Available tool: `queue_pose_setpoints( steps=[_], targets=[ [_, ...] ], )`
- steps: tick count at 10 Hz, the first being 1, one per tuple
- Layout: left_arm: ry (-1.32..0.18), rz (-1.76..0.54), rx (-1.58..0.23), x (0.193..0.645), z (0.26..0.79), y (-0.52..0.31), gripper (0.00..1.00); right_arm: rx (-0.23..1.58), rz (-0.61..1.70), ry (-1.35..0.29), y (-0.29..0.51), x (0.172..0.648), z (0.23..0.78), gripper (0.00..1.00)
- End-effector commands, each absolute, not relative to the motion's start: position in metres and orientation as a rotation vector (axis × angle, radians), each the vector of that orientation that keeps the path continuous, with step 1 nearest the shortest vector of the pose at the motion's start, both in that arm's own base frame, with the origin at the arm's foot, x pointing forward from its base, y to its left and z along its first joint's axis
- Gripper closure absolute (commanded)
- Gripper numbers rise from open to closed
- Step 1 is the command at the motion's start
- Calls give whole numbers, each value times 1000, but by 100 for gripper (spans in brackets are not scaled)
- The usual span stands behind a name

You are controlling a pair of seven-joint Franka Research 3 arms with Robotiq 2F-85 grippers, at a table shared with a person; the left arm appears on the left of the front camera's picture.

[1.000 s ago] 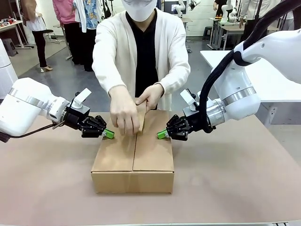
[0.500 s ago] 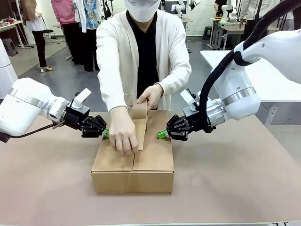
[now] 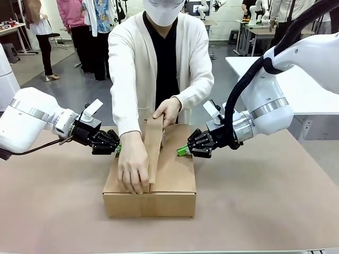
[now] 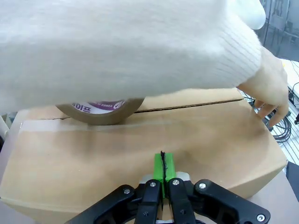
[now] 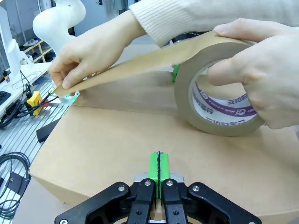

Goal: Wrap the clocks to prevent damage.
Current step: After the human seals the box with tape, release both hands from the side flaps of the Package Box.

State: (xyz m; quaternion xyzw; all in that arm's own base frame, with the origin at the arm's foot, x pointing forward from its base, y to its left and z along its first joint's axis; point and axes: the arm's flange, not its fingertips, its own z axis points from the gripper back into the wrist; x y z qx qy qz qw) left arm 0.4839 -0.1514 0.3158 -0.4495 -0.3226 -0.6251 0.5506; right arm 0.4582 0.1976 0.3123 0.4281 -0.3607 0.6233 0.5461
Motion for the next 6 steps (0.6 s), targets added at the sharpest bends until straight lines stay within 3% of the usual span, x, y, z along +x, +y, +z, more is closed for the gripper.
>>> queue_pose_setpoints(
  steps=[1,6],
  targets=[
    [-759,-1474,-1053,484,311,-151,100,1010,1459,-856,198,458,308,99],
    [-759,-1474,-1053,484,311,-151,100,1010,1459,-856,198,458,308,99]
  ],
)
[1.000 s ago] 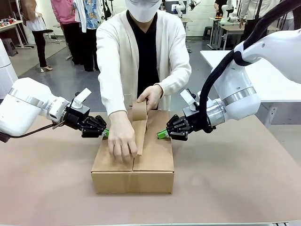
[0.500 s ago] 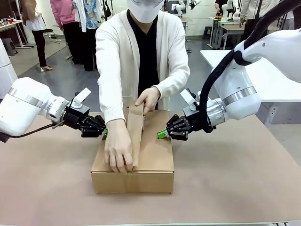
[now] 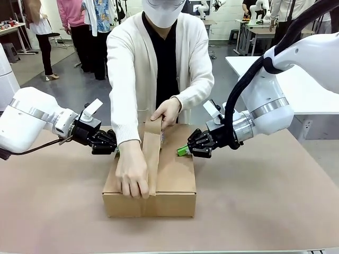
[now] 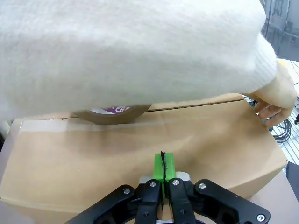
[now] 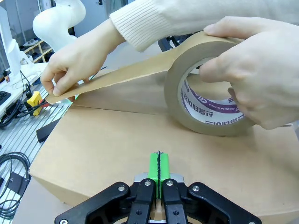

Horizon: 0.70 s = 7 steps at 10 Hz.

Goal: Wrap the clocks to prevent damage.
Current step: After the human seals the box with tape, release both hands from the side flaps of the Package Box.

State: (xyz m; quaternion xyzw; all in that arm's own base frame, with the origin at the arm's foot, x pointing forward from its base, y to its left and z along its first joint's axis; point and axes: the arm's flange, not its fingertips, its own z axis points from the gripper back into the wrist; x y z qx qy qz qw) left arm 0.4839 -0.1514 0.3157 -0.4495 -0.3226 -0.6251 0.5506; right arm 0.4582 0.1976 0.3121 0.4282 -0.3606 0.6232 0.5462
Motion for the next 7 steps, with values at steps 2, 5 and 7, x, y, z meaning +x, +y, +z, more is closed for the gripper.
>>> queue_pose_setpoints(
  steps=[2,5,7],
  targets=[
    [-759,-1474,-1053,484,311,-151,100,1010,1459,-856,198,458,308,99],
    [-759,-1474,-1053,484,311,-151,100,1010,1459,-856,198,458,308,99],
    [-759,-1474,-1053,484,311,-151,100,1010,1459,-856,198,458,308,99]
  ],
)
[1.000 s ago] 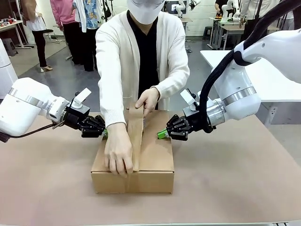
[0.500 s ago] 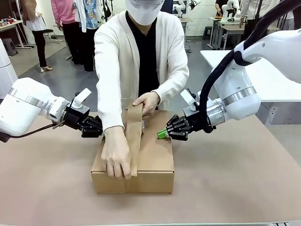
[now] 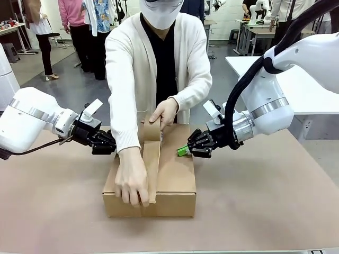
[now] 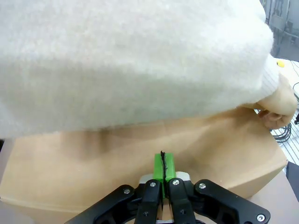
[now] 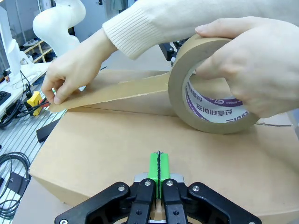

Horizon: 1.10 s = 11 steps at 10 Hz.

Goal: Wrap the clocks to prevent damage.
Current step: After the human seals the box with tape, release both hands from the side flaps of the Package Box.

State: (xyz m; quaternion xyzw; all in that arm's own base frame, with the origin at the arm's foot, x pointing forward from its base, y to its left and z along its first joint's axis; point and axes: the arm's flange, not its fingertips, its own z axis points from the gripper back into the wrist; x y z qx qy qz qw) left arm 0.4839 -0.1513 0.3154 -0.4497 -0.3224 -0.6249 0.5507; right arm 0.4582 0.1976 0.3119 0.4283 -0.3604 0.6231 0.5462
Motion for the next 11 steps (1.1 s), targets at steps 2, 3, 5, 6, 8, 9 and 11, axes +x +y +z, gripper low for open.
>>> queue_pose_setpoints(
  steps=[2,3,5,6,8,9,11],
  targets=[
    [-759,-1474,-1053,484,311,-151,100,1010,1459,-856,198,458,308,99],
    [-759,-1474,-1053,484,311,-151,100,1010,1459,-856,198,458,308,99],
    [-759,-1474,-1053,484,311,-151,100,1010,1459,-856,198,458,308,99],
    [-759,-1474,-1053,484,311,-151,100,1010,1459,-856,198,458,308,99],
    [-759,-1474,-1053,484,311,-151,100,1010,1459,-856,198,458,308,99],
    [-759,-1474,-1053,484,311,-151,100,1010,1459,-856,198,458,308,99],
    [-759,-1474,-1053,484,311,-151,100,1010,1459,-856,198,458,308,99]
  ],
)
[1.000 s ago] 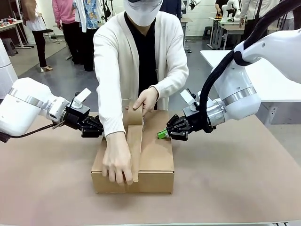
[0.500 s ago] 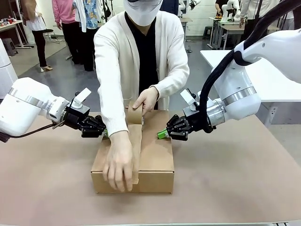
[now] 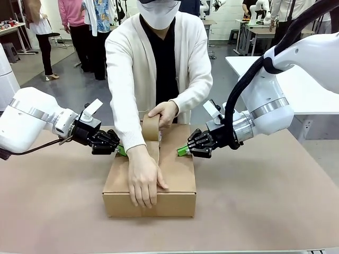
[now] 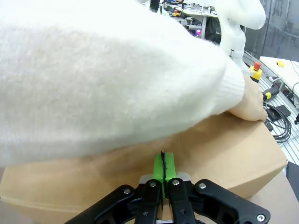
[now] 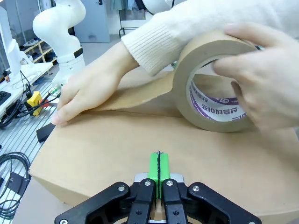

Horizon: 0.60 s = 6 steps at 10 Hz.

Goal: Wrap the clocks to prevent damage.
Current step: After the human seals the box with tape, release both hands from the side flaps of the Package Box.

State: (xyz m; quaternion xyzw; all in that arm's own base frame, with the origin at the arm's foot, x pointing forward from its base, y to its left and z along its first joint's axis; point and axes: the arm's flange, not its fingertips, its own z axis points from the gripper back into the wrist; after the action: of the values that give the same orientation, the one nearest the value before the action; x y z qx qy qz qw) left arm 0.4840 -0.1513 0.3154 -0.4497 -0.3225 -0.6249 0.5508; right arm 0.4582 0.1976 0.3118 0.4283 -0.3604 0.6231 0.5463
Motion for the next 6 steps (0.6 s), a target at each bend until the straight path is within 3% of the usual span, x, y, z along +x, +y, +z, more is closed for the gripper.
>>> queue_pose_setpoints(
  steps=[1,6],
  targets=[
    [-759,-1474,-1053,484,311,-151,100,1010,1459,-856,198,458,308,99],
    [-759,-1474,-1053,484,311,-151,100,1010,1459,-856,198,458,308,99]
  ],
)
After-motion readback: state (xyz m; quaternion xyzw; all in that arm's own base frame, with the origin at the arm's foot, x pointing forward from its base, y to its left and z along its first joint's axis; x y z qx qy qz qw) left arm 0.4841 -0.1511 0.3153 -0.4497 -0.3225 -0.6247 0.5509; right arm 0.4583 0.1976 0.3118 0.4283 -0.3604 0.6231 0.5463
